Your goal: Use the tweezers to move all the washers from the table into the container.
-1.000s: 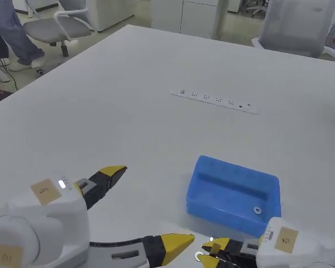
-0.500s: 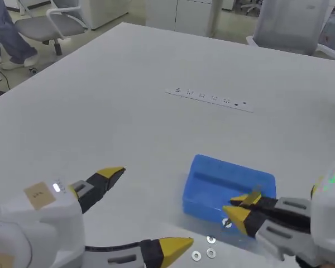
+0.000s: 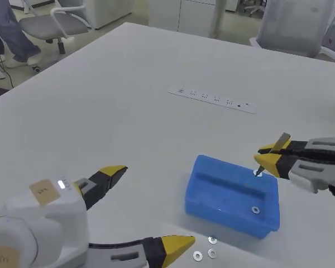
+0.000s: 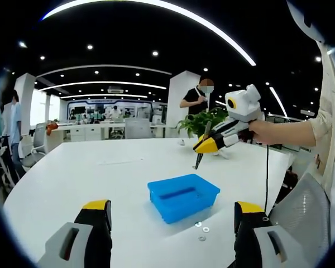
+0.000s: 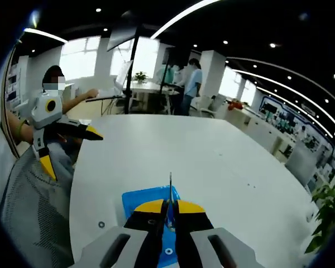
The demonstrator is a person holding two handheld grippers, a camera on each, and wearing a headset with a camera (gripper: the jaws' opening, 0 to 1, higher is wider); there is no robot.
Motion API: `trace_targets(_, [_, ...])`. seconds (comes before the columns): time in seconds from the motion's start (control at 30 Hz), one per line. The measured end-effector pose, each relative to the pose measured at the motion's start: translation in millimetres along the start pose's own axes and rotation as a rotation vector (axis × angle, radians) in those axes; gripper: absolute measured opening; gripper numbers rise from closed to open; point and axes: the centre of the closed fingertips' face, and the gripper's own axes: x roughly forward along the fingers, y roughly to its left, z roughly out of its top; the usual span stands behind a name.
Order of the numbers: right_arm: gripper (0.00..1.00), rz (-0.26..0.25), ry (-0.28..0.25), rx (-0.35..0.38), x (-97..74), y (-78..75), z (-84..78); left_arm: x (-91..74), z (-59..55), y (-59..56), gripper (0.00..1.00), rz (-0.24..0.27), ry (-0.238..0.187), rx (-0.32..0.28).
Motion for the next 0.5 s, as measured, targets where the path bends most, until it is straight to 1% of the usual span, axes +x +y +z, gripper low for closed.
trace_targets(0.03, [0.03,0.024,-0.008,0.072,5.7,-1.8,-7.1,0.0,-0.1,0.1,0.93,0.000,0.000,0.000])
trace_targets(0.07, [0.03,0.029,0.000,0.113,8.3,-3.8,-13.4,0.0,-0.4,0.2,0.93,0.000,0.002,0.000])
trace_targets(0.13, [0.03,0.021,0.004,0.162,14.6,-9.9,-26.2,0.2,-0.7,0.2,0.93,0.001,0.004,0.002])
trace_targets(0.17, [0.03,0.025,0.005,0.217,18.1,-11.0,-32.8,0.2,-1.2,0.5,0.93,0.002,0.006,0.003])
trace_targets(0.23, [0.03,0.028,0.000,0.275,22.4,-11.8,-40.0,0.3,-1.8,1.0,0.93,0.004,0.009,0.001])
trace_targets(0.27, [0.03,0.031,0.009,0.306,25.5,-11.7,-46.8,0.3,-2.0,1.2,0.92,0.005,0.010,0.000])
trace_targets(0.33, [0.03,0.027,0.032,0.349,30.0,-11.7,-56.8,0.3,-2.0,1.6,0.92,0.007,0.010,-0.001])
trace_targets(0.37, [0.03,0.029,0.032,0.348,31.9,-11.7,-58.8,0.4,-2.3,1.5,0.92,0.006,0.012,-0.002])
trace_targets(0.4, [0.03,0.034,0.039,0.374,34.0,-9.7,-62.1,0.6,-2.7,1.3,0.92,0.005,0.014,-0.002])
trace_targets(0.5, [0.03,0.032,0.050,0.388,38.8,-8.5,-66.9,1.2,-4.2,0.3,0.92,0.000,0.022,0.002])
